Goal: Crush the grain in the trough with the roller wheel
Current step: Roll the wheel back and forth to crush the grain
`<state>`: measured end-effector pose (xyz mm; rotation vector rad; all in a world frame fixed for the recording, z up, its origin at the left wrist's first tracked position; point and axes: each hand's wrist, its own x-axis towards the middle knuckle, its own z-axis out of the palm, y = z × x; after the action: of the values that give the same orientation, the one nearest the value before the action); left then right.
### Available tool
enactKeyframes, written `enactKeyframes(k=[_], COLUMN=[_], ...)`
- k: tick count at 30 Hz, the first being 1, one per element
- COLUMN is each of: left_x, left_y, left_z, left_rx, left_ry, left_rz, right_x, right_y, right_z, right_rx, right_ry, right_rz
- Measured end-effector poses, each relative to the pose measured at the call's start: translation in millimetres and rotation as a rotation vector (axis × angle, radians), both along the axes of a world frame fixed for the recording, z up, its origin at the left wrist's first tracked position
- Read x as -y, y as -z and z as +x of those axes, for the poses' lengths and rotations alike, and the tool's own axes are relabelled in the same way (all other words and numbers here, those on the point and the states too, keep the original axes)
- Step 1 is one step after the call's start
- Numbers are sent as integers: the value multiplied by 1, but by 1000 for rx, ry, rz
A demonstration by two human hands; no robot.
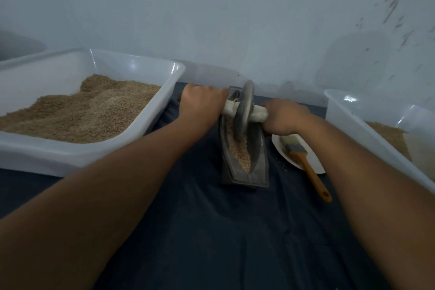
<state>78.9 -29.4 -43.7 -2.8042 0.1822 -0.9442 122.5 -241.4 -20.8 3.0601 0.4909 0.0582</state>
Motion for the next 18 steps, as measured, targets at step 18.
enactKeyframes(k=[18], left_x=[3], left_y=[9], left_z=[-43], left_rx=[31], left_ry=[12], left_rz=[-34], right_x=[5], right_y=[24], right_z=[-44], right_rx=[339], right_ry=[32], right_rz=[65])
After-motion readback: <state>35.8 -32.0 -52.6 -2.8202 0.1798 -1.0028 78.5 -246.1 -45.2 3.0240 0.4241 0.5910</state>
